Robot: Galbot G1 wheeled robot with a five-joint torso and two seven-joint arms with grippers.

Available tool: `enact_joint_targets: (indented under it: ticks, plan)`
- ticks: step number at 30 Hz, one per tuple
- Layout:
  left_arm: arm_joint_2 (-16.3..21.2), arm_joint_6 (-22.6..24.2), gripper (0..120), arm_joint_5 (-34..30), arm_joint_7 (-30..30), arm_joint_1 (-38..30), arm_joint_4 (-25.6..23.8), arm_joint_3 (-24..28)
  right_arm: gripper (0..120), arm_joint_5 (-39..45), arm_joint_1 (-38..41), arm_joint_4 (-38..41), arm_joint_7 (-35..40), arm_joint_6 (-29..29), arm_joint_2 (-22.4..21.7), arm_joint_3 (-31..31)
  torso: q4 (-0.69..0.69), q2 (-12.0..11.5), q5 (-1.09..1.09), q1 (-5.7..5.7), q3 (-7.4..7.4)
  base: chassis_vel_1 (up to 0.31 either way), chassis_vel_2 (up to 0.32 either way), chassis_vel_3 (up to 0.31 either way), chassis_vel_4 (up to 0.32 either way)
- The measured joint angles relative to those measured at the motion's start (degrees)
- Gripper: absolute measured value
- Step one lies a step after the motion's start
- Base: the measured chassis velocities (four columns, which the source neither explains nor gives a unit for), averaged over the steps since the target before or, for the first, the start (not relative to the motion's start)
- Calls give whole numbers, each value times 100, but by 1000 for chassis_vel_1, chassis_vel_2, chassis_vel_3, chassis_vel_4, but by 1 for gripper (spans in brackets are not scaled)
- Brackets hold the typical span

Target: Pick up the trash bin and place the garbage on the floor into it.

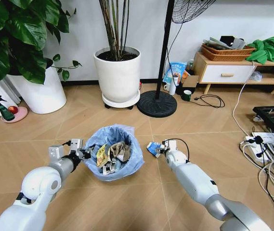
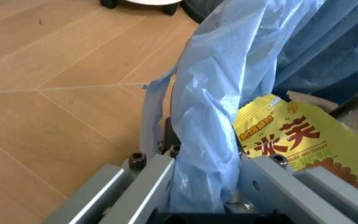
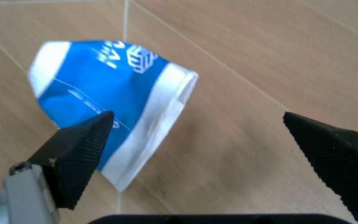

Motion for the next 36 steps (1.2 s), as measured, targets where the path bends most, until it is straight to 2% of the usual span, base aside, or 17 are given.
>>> enact_joint_targets:
  ticks: [10, 14, 17, 18, 21, 22, 24, 26, 28, 31, 34, 35, 36]
  plan:
    - [-11, -4, 0, 7, 6, -50, 36, 53, 100, -134, 49, -364, -690, 493, 41, 177, 0, 0, -1, 0, 0, 0, 0, 0, 0]
    - [-15, -4, 0, 12, 8, -50, 43, 55, 96, -141, 67, -462, -844, 565, 50, 183, 0, 0, -1, 0, 0, 0, 0, 0, 0]
    - [-15, -4, 0, 14, 11, -53, 49, 55, 82, -182, 107, -564, -910, 641, 90, 183, 0, 0, 0, 0, 0, 0, 0, 0, 0]
    - [-15, -4, 0, 14, 11, -53, 49, 55, 82, -182, 107, -564, -910, 641, 90, 183, 0, 0, 0, 0, 0, 0, 0, 0, 0]
    - [-18, -5, 0, 15, 12, -72, 59, 59, 69, -216, 146, -618, -936, 658, 122, 169, 0, 0, 0, 0, 0, 0, 0, 0, 0]
    - [-18, -5, 0, 15, 12, -72, 59, 59, 69, -216, 146, -618, -936, 658, 122, 169, 0, 0, 0, 0, 0, 0, 0, 0, 0]
    - [-23, -5, 0, 16, 12, -74, 60, 64, 59, -246, 154, -654, -948, 658, 141, 161, 0, 0, 0, 0, 0, 0, 0, 0, 0]
    - [-23, -5, 0, 17, 12, -73, 60, 65, 57, -251, 154, -658, -949, 658, 142, 159, 0, 0, 0, 0, 0, 0, 0, 0, 0]
    - [-27, -5, 0, 18, 12, -73, 62, 67, 46, -264, 154, -693, -955, 658, 154, 156, 0, 0, -1, 0, 0, 0, 0, 0, 0]
    - [-29, -5, 0, 19, 12, -73, 65, 67, 41, -269, 156, -720, -966, 659, 161, 156, 0, 0, 0, 0, 0, 0, 0, 0, 0]
    - [-31, -6, 0, 25, 12, -75, 77, 79, 25, -277, 169, -782, -999, 674, 167, 152, 0, 0, 0, 0, 0, 0, 0, 0, 0]
    - [-31, -6, 0, 25, 12, -75, 77, 79, 25, -277, 169, -782, -999, 674, 167, 152, 0, 0, 0, 0, 0, 0, 0, 0, 0]
    - [-31, -6, 0, 25, 12, -83, 80, 88, 18, -277, 176, -797, -1013, 683, 167, 152, 0, 0, -1, 0, 0, 0, 0, 0, 0]
